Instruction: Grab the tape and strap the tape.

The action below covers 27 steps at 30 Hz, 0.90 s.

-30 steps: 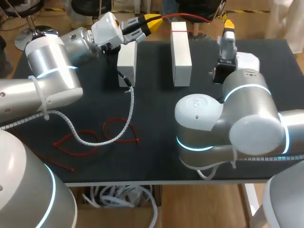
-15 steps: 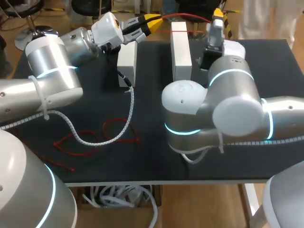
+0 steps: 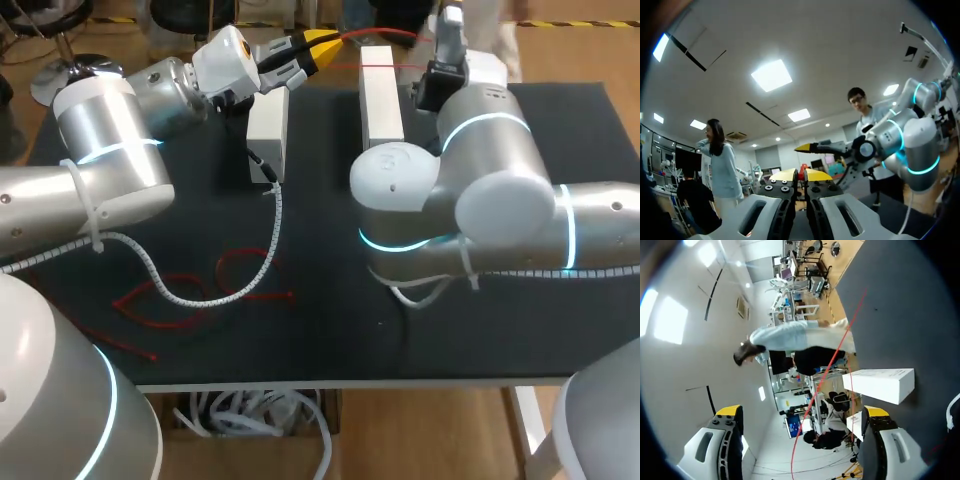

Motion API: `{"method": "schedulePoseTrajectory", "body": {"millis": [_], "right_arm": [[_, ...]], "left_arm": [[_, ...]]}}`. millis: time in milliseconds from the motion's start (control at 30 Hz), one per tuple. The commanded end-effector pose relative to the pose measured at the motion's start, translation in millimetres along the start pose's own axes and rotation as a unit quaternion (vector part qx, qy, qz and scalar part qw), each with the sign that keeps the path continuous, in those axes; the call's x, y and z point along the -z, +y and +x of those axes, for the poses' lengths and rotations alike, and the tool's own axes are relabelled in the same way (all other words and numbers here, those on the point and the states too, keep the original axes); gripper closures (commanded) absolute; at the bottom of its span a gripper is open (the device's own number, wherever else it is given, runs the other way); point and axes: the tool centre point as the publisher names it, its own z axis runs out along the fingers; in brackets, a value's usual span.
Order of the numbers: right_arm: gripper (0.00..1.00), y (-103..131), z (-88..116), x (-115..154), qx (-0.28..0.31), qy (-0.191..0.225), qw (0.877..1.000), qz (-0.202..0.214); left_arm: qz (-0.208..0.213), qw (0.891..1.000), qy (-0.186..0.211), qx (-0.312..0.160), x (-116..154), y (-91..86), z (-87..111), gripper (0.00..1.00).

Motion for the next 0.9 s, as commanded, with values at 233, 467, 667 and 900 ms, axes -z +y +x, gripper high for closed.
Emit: {"method": "schedulePoseTrajectory", "body": {"millis": [233,467,667,900], "right_arm": [[0.0,21.2,6.3,-15.6,-0.024,0.013,0.999,-0.021],[0.0,36.1,17.1,-15.8,-0.029,0.011,0.999,-0.025],[0.0,50.8,22.5,-13.6,-0.025,0.006,0.999,-0.024],[0.0,65.8,23.3,-11.2,-0.019,0.008,1.0,-0.02]], "left_arm": [[0.001,1.0,-0.001,-0.001,-0.6,0.7,-0.1,1.0],[0.001,1.0,-0.001,-0.001,-0.6,0.7,-0.1,1.0],[0.001,1.0,-0.001,-0.001,-0.6,0.7,-0.1,1.0],[0.001,1.0,-0.001,-0.001,-0.6,0.7,-0.1,1.0]]}}
